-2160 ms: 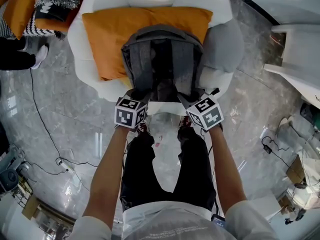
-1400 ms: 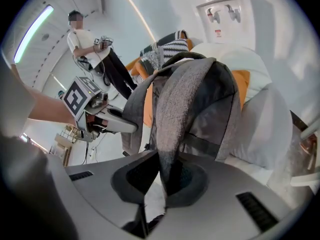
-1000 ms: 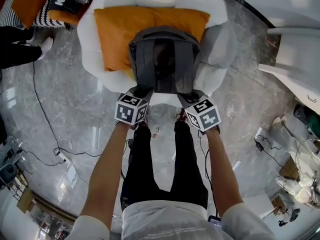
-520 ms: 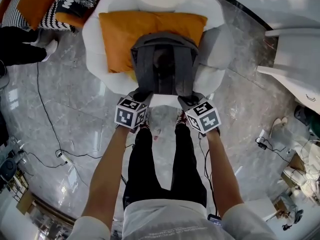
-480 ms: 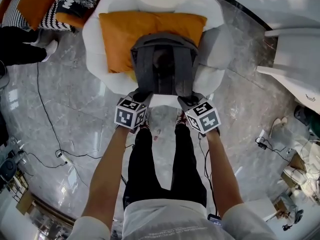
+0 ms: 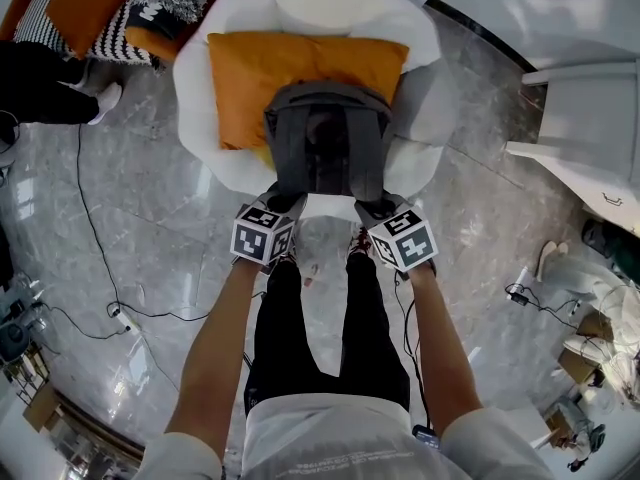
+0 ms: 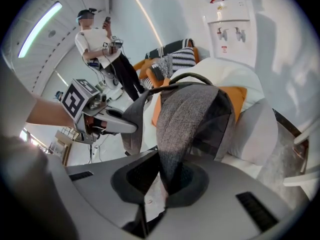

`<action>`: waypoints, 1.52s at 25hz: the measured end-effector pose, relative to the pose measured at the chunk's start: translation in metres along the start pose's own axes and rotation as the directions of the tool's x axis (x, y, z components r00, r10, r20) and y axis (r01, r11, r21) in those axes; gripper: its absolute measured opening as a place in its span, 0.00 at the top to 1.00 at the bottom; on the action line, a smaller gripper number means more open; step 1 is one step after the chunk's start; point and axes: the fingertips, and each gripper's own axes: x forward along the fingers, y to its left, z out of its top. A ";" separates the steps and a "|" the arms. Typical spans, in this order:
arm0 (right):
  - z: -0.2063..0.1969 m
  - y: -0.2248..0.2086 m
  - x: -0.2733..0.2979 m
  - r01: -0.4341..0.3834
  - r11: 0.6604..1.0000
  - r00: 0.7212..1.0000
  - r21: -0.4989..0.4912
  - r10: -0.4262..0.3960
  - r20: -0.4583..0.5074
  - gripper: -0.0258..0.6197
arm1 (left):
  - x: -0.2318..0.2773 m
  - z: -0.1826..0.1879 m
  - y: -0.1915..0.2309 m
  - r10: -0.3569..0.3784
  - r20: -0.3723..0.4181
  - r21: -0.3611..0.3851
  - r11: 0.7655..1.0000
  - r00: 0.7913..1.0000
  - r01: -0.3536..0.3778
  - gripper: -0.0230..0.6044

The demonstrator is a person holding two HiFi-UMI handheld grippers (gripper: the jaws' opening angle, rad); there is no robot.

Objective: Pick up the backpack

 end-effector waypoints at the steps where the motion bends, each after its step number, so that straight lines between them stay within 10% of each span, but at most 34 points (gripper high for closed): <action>1: 0.001 0.002 -0.002 0.000 1.000 1.000 -0.002 0.000 0.003 0.90 | -0.002 0.000 -0.002 0.000 0.003 -0.001 1.000 1.000 0.000 0.89; 38: 0.020 0.051 -0.077 0.003 1.000 1.000 -0.025 -0.002 0.014 0.90 | -0.079 0.010 -0.046 0.002 0.036 -0.018 1.000 0.999 -0.001 0.89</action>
